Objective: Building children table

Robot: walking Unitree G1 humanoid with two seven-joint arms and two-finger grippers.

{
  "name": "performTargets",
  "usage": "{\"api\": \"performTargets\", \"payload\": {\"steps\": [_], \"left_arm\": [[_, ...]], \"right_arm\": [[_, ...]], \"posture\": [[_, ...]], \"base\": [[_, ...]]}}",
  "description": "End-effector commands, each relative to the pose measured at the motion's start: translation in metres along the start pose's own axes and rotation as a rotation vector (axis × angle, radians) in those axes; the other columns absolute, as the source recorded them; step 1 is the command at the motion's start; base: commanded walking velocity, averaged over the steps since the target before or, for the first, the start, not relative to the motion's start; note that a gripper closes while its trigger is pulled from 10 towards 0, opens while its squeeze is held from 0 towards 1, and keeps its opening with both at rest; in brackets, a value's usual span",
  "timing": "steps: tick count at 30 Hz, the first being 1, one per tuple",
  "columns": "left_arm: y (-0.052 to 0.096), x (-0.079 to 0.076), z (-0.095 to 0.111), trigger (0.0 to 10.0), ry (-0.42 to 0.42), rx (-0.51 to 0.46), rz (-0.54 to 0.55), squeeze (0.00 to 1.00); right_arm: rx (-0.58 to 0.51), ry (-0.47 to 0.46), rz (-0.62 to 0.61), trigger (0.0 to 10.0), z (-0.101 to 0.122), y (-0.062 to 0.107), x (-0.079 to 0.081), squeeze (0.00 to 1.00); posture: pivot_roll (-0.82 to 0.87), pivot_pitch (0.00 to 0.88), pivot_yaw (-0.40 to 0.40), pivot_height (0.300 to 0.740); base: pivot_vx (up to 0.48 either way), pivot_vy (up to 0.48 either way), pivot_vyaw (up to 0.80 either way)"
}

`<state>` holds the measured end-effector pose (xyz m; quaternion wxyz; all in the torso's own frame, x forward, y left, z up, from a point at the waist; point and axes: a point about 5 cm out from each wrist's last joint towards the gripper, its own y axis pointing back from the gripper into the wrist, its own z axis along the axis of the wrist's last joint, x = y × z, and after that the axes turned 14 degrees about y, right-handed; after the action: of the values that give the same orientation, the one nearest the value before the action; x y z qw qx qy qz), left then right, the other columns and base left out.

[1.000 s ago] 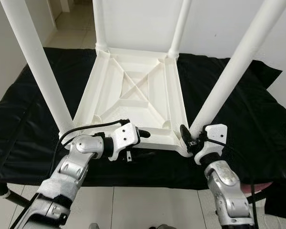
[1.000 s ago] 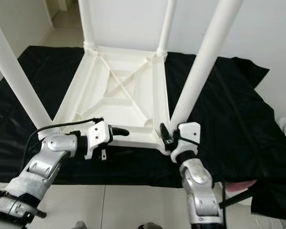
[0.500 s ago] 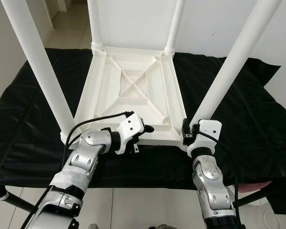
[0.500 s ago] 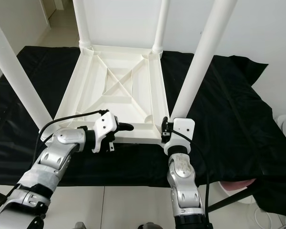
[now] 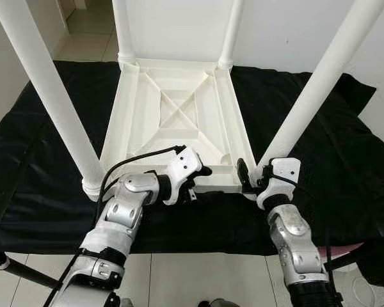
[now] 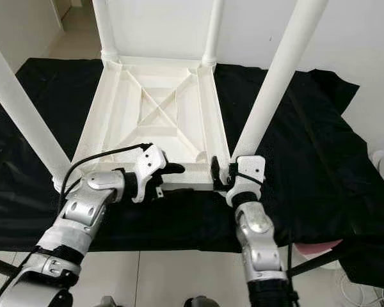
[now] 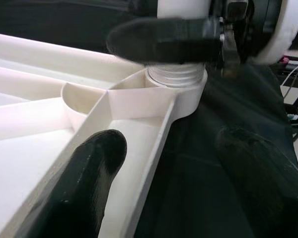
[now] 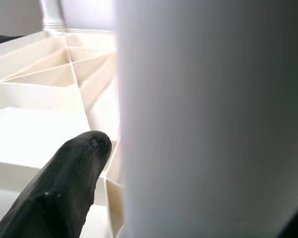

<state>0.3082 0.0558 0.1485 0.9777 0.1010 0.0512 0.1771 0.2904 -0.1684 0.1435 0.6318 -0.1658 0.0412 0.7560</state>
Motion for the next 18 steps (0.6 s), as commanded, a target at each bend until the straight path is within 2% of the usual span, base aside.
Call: {"api": "performTargets", "payload": {"steps": [1, 3, 7, 8, 14, 15, 16, 17, 18], "left_arm": [[0.006, 0.019, 0.0, 10.0, 0.018, -0.089, 0.434, 0.0], [0.008, 0.014, -0.001, 10.0, 0.014, -0.089, 0.412, 0.0], [0.009, 0.006, -0.001, 10.0, -0.017, -0.091, 0.354, 0.0], [0.011, 0.003, -0.001, 10.0, -0.001, -0.096, 0.334, 0.0], [0.014, -0.002, -0.002, 10.0, -0.011, -0.102, 0.316, 0.0], [0.015, -0.004, -0.002, 10.0, -0.023, -0.102, 0.301, 0.0], [0.015, -0.004, -0.002, 10.0, -0.023, -0.102, 0.301, 0.0], [0.016, -0.009, -0.001, 10.0, -0.02, -0.111, 0.271, 0.0], [0.016, -0.012, -0.001, 10.0, -0.025, -0.116, 0.254, 0.0]], "right_arm": [[-0.008, -0.004, 0.05, 10.0, -0.002, 0.0, -0.002, 0.0], [-0.057, 0.035, 0.203, 10.0, 0.0, 0.002, -0.005, 0.0], [-0.077, 0.046, 0.291, 10.0, 0.0, 0.003, -0.009, 0.0], [-0.087, 0.062, 0.358, 10.0, 0.001, 0.005, -0.012, 0.0], [-0.086, 0.087, 0.436, 10.0, -0.001, 0.003, -0.021, 0.0], [-0.084, 0.094, 0.458, 7.6, -0.002, 0.003, -0.024, 0.0], [-0.084, 0.094, 0.458, 7.6, -0.002, 0.003, -0.024, 0.0], [-0.084, 0.097, 0.487, 4.2, -0.004, 0.002, -0.03, 0.0], [-0.082, 0.094, 0.499, 4.2, -0.004, 0.002, -0.031, 0.0]], "posture": [[-0.06, 0.06, -0.031, 0.74], [-0.06, 0.057, -0.031, 0.74], [-0.06, 0.052, -0.031, 0.74], [-0.06, 0.052, -0.033, 0.74], [-0.06, 0.044, -0.036, 0.74], [-0.05, 0.04, -0.04, 0.74], [-0.05, 0.04, -0.04, 0.74], [-0.05, 0.035, -0.043, 0.74], [-0.05, 0.035, -0.043, 0.74]], "base": [[0.0, 0.0, 0.0], [0.0, 0.0, 0.0], [0.0, 0.0, 0.0], [0.0, 0.0, 0.0], [0.0, 0.0, 0.0], [0.0, 0.0, 0.0], [0.0, 0.0, 0.0], [0.0, 0.0, 0.0], [0.0, 0.0, 0.0]]}}
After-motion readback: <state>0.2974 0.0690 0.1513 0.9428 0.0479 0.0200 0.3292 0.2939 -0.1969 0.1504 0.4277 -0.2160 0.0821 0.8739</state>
